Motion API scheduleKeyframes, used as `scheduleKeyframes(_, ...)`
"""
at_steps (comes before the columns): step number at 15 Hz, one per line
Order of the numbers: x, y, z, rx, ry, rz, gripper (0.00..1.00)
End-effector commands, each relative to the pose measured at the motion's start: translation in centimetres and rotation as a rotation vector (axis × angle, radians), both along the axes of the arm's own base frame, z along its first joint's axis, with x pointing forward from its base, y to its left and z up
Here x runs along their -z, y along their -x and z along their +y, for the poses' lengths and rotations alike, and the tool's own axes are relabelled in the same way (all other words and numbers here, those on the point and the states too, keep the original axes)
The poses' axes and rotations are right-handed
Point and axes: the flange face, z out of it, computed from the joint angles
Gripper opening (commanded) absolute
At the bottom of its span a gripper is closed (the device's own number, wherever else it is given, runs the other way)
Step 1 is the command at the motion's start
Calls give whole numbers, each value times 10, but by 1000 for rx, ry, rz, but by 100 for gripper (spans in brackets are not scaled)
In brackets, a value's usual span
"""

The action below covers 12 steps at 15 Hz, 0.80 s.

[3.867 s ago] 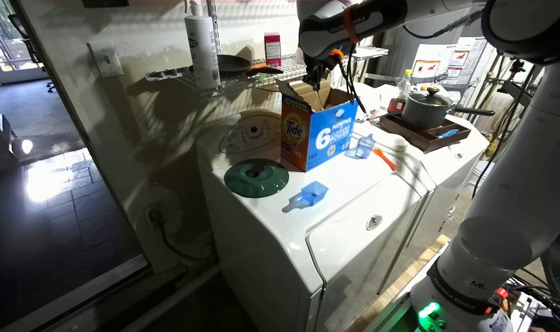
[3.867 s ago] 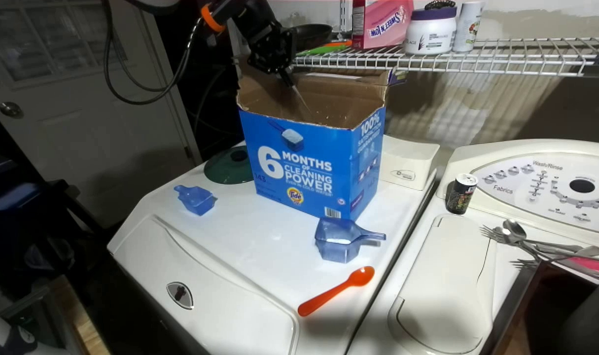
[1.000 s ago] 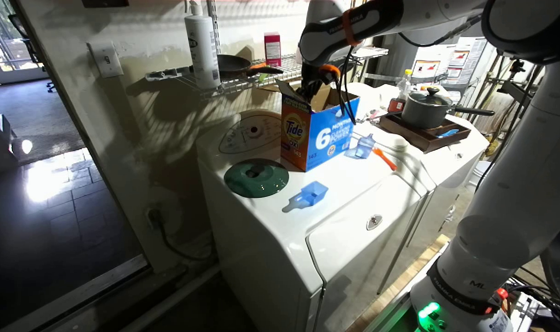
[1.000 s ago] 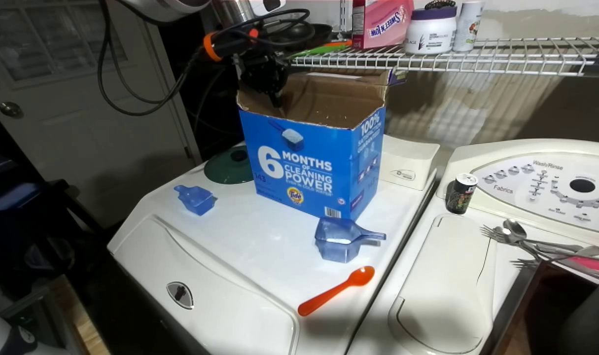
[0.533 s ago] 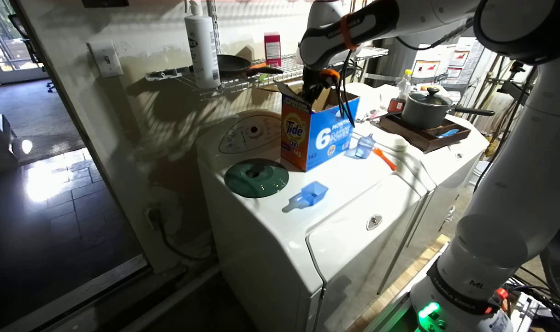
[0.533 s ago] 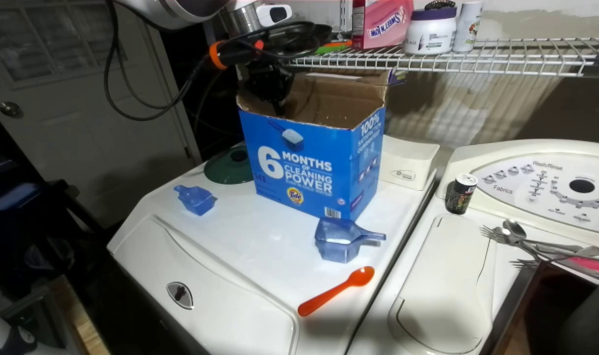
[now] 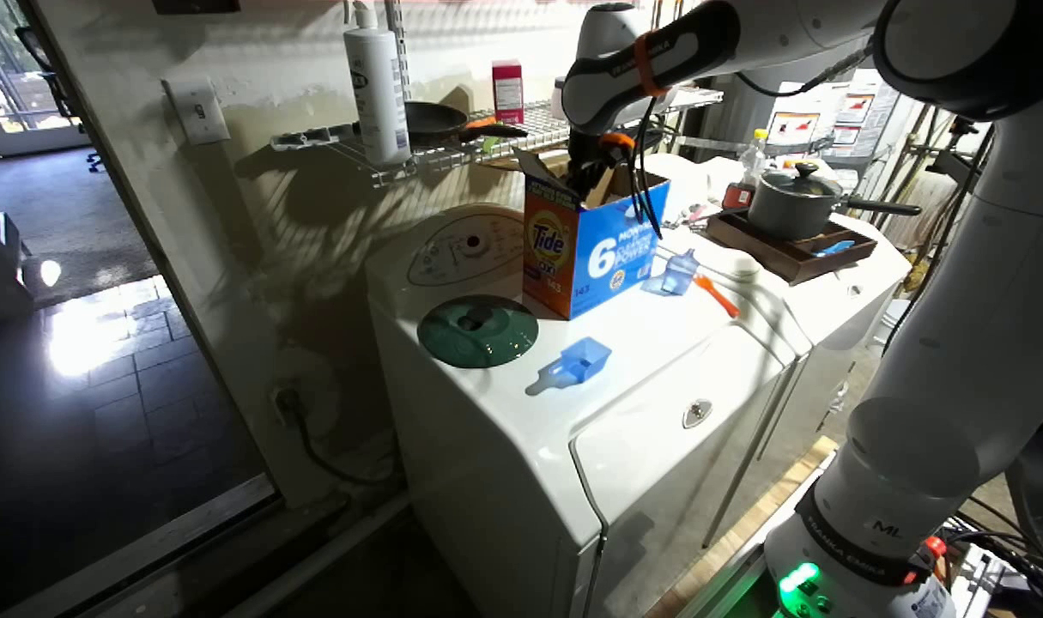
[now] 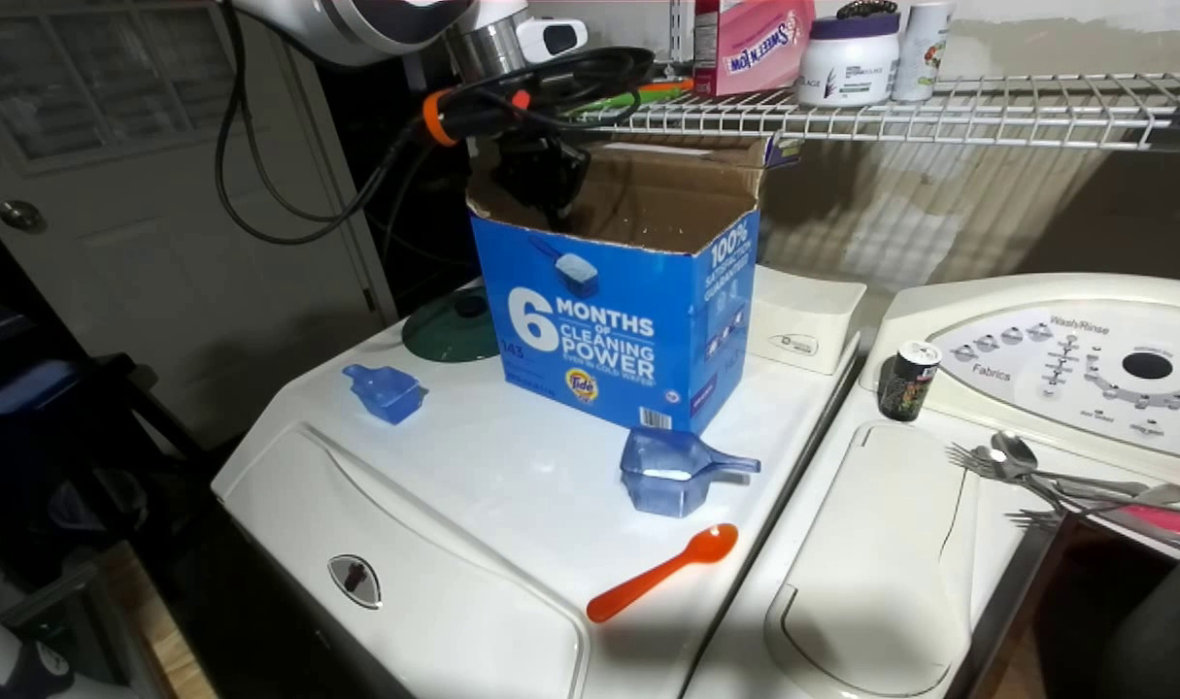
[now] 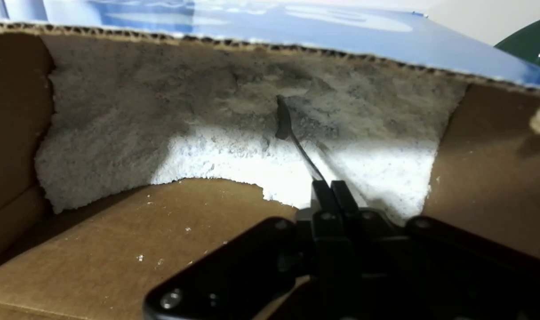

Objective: Use the silver spoon to place soap from the box in the blue measuring cup on the right.

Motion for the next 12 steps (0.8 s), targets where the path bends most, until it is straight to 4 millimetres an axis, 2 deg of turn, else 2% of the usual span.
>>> scheduleKeyframes(1, 10, -4, -9, 5, -7, 2, 1)
scheduleKeyframes(12, 15, -5, -12, 10, 76, 1, 1)
